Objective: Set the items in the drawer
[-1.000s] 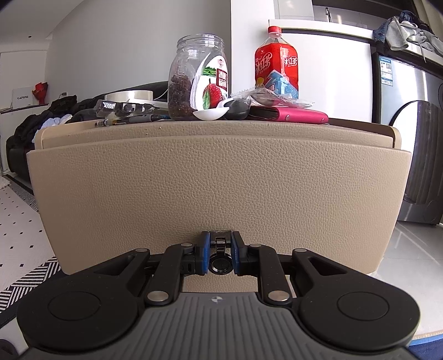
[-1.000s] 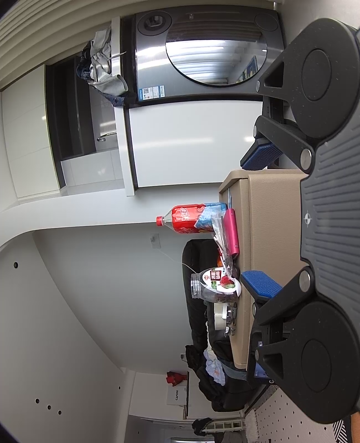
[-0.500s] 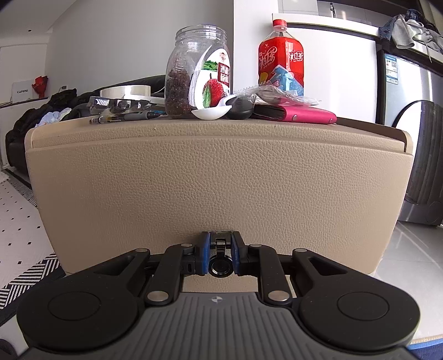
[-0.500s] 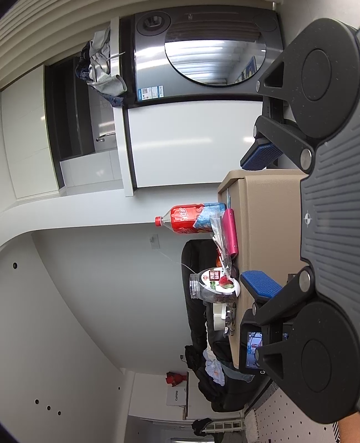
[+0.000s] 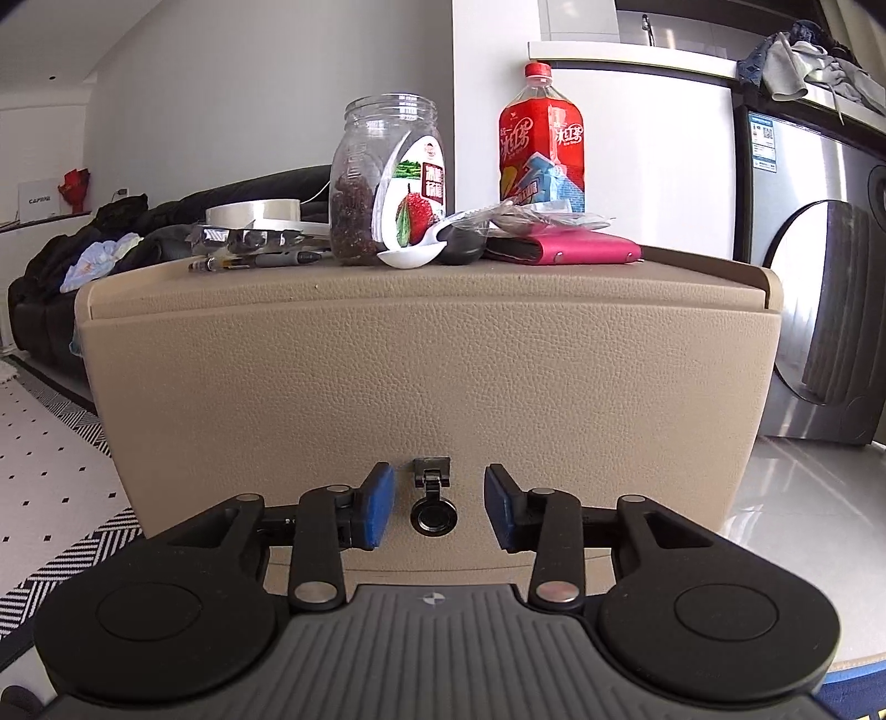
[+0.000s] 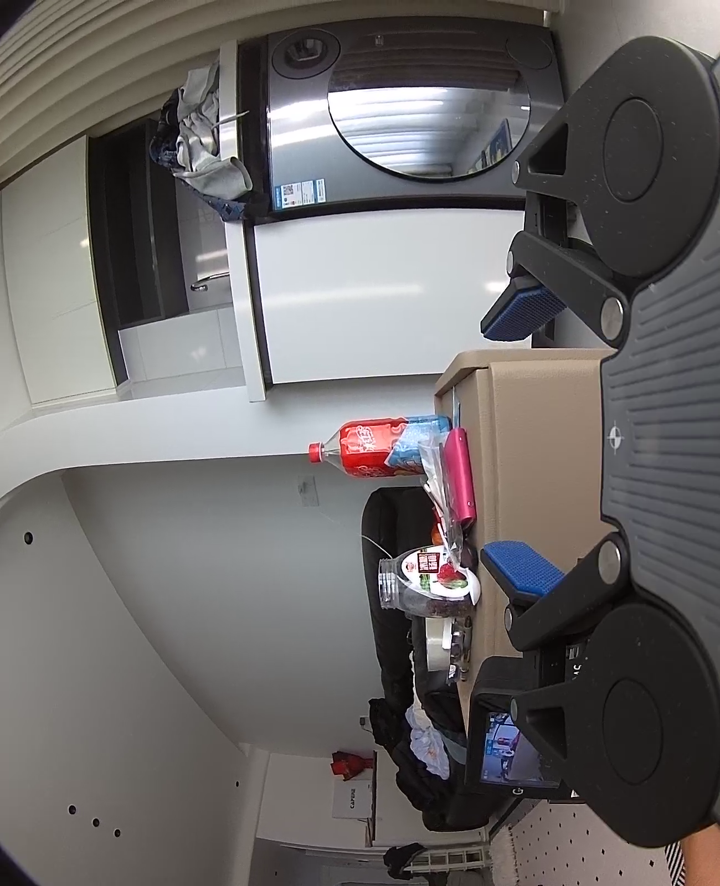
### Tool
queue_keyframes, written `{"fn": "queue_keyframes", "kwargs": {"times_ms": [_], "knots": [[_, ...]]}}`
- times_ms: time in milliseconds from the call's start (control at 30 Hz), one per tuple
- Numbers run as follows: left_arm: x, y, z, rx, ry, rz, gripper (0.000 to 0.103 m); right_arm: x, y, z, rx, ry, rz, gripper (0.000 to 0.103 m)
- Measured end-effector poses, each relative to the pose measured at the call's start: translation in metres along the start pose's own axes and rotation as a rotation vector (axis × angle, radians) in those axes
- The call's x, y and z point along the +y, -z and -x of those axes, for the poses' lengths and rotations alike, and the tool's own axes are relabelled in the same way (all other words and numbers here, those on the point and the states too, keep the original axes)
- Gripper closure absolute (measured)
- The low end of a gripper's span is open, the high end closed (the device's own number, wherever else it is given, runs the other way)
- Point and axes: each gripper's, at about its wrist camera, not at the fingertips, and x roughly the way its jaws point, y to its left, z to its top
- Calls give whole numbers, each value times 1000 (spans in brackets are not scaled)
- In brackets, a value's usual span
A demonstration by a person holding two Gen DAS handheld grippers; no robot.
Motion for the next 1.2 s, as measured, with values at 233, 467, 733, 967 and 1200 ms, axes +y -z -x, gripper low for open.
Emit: {"fn": "queue_keyframes", "kwargs": {"times_ms": [233,467,733,967,1200], "knots": [[-2,1,18,-37,0,-35,42,0,2,-3,6,3,6,20],[-1,-3,39,-93,-5,-37,21,1,3,-4,11,5,12,20],[4,-1,56,-144,-34,-12,7,1,4,-6,17,4,14,20],[10,-1,69,-178,-57,11,1,4,8,-5,24,5,19,20],[8,6,81,-193,-112,-44,0,9,10,-3,31,2,25,20]]}}
